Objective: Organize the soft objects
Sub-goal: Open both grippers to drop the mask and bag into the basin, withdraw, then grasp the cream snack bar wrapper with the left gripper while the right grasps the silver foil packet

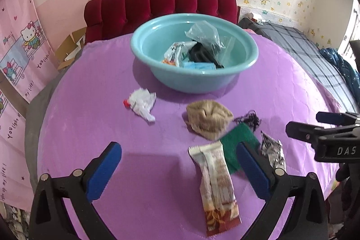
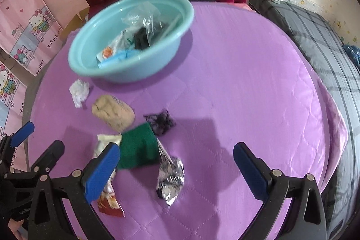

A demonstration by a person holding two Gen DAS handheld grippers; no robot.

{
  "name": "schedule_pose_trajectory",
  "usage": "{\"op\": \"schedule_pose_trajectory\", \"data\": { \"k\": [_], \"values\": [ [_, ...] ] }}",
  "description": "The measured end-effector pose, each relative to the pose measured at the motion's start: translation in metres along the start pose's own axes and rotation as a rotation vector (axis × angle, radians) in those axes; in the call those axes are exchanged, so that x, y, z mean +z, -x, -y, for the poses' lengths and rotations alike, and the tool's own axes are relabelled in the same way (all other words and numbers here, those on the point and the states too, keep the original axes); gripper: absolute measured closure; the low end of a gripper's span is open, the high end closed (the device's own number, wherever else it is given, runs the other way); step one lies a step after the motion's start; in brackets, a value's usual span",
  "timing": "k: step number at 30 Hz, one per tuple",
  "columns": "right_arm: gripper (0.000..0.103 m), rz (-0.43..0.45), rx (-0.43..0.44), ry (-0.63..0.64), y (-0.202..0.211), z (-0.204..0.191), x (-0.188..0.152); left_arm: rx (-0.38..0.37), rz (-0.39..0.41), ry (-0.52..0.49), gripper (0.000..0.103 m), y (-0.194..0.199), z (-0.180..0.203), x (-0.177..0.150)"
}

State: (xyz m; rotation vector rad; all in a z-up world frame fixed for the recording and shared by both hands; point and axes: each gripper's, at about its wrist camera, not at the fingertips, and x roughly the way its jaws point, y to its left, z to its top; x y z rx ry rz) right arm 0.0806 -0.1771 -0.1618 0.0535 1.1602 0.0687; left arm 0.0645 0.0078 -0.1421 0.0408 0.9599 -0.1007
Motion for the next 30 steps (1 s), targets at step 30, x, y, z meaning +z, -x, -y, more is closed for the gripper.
{"op": "schedule_pose_trajectory", "data": {
  "k": [30],
  "values": [
    [0.018,-0.133,0.080,-0.028,-0.054,0.001,-0.066,-0.032,-0.177,-0.008,0.000,-0.039,0.020,-0.066]
  ]
}}
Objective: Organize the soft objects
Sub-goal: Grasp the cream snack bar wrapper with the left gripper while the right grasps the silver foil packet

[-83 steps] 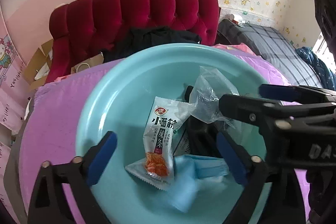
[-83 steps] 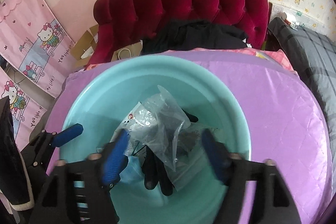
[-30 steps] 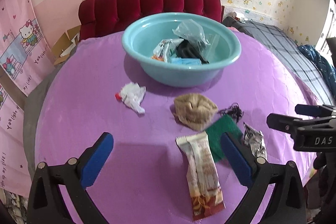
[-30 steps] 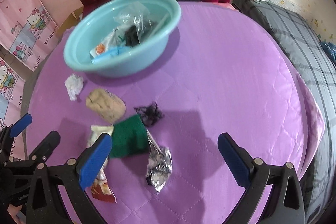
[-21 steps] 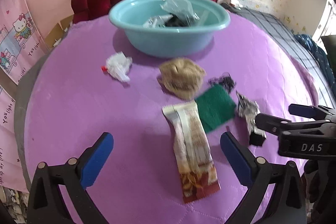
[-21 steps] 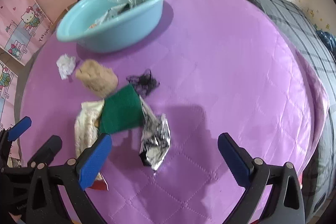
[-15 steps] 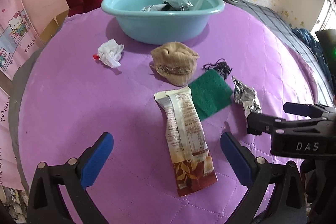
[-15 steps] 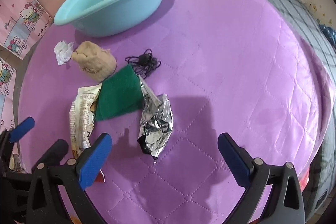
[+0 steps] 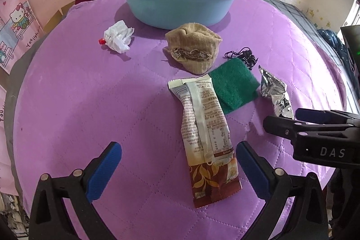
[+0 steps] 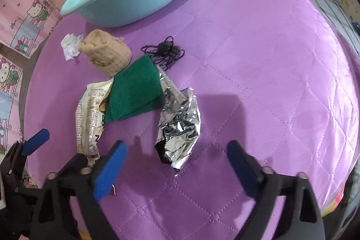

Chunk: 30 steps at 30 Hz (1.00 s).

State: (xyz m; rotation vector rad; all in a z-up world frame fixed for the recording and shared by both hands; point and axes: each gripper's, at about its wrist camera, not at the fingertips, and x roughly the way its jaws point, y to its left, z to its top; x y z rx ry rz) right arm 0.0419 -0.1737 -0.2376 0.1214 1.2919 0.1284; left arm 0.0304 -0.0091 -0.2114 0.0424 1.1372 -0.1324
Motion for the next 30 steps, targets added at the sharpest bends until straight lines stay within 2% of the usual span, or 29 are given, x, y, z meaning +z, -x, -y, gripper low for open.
{"op": "schedule_pose_trajectory", "data": {
  "k": [1,3,4,11,20,22,24,25,27,30],
  "values": [
    [0.025,0.000,0.010,0.004,-0.001,0.000,-0.001,0.001,-0.001,-0.001,0.000,-0.001,0.000,-0.001],
    [0.051,0.010,0.027,0.011,-0.004,-0.002,-0.002,0.004,-0.003,-0.004,0.000,-0.003,0.001,-0.003],
    [0.073,0.019,0.038,0.015,-0.004,-0.001,-0.003,0.003,-0.004,-0.005,0.000,-0.003,0.001,-0.004],
    [0.078,0.015,0.071,0.019,0.001,0.007,-0.009,-0.003,-0.013,-0.003,0.000,-0.009,0.005,-0.002],
    [0.078,0.032,0.088,0.016,0.020,0.017,-0.018,-0.018,-0.009,-0.034,0.002,-0.021,0.019,0.008],
    [0.078,0.036,0.084,0.016,0.023,0.018,-0.020,-0.020,-0.018,-0.037,0.015,-0.024,0.020,0.009],
    [0.078,0.038,0.080,0.015,0.025,0.021,-0.021,-0.035,-0.036,-0.043,0.049,-0.030,0.024,0.010],
    [0.078,0.038,0.080,0.012,0.023,0.020,-0.020,-0.052,-0.043,-0.043,0.049,-0.031,0.025,0.010],
    [0.078,0.037,0.078,0.010,0.023,0.021,-0.020,-0.080,-0.026,-0.034,0.057,-0.029,0.023,0.010],
    [0.078,0.038,0.079,0.010,0.023,0.020,-0.020,-0.083,-0.031,-0.038,0.064,-0.028,0.019,0.009]
  ]
}}
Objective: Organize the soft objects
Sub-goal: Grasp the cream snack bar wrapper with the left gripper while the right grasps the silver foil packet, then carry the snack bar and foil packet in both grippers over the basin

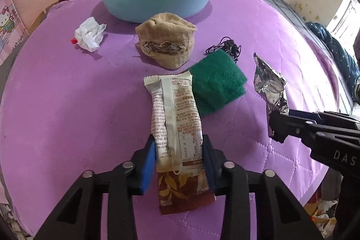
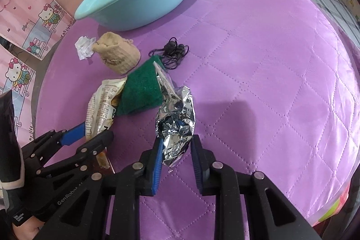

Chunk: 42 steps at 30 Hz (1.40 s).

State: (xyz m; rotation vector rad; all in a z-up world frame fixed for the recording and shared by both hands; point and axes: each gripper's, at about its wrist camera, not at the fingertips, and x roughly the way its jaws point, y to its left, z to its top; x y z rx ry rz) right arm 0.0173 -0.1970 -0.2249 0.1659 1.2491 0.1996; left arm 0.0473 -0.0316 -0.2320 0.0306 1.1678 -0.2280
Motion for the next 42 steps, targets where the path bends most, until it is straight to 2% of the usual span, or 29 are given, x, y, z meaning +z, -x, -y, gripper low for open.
{"op": "schedule_pose_trajectory", "data": {
  "k": [7,19,27,34,42],
  "values": [
    [0.078,-0.002,0.006,0.018,0.000,-0.008,0.003,-0.016,0.001,0.010,0.067,0.012,-0.011,0.001],
    [0.078,0.023,0.009,0.061,0.013,-0.025,0.014,-0.039,0.059,0.037,0.068,0.045,-0.023,-0.006],
    [0.078,0.063,0.011,0.079,0.024,-0.034,0.023,-0.051,0.114,0.033,0.068,0.069,-0.028,0.008],
    [0.078,0.111,0.020,0.094,0.044,-0.041,0.036,-0.093,0.163,0.032,0.068,0.088,-0.027,0.026],
    [0.078,0.168,0.030,0.097,0.060,-0.047,0.056,-0.110,0.206,-0.011,0.070,0.101,-0.024,0.050]
  ]
}}
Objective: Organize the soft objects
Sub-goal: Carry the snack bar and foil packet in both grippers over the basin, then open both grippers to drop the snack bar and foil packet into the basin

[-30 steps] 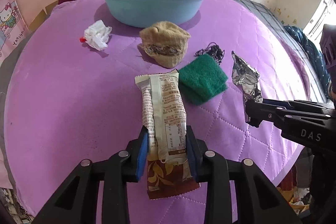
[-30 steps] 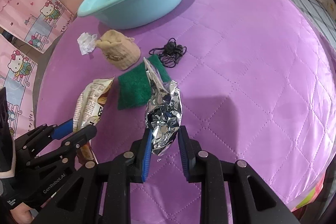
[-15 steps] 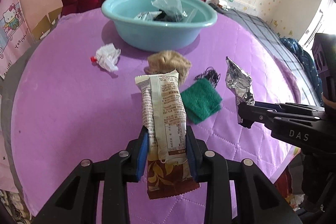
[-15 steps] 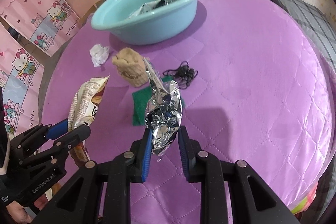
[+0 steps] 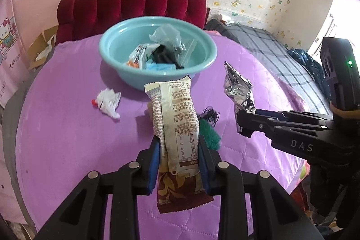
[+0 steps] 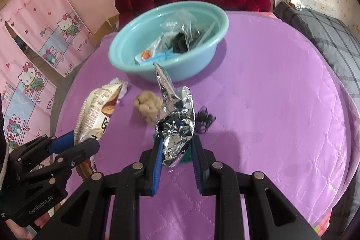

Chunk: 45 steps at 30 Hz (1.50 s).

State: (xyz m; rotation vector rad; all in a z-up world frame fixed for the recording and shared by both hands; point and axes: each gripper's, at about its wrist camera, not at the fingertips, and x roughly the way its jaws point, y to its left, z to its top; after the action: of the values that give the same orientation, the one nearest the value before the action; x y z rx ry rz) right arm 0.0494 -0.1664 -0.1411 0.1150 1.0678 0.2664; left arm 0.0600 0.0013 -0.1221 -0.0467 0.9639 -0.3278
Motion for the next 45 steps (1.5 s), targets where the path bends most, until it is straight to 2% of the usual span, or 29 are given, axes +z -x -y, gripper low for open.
{"op": "schedule_pose_trajectory", "data": {
  "k": [12,26,36,45],
  "values": [
    [0.078,0.063,0.016,0.004,0.007,-0.005,0.050,-0.010,0.073,-0.008,0.073,-0.006,-0.009,0.053],
    [0.078,0.098,0.030,-0.012,-0.019,-0.002,0.121,-0.017,0.107,-0.003,0.075,-0.040,-0.028,0.118],
    [0.078,0.089,0.040,-0.018,-0.056,-0.001,0.159,0.004,0.086,0.018,0.075,-0.076,-0.048,0.145],
    [0.078,0.059,0.047,-0.042,-0.090,0.002,0.174,0.019,0.072,0.013,0.075,-0.101,-0.059,0.151]
  ]
}}
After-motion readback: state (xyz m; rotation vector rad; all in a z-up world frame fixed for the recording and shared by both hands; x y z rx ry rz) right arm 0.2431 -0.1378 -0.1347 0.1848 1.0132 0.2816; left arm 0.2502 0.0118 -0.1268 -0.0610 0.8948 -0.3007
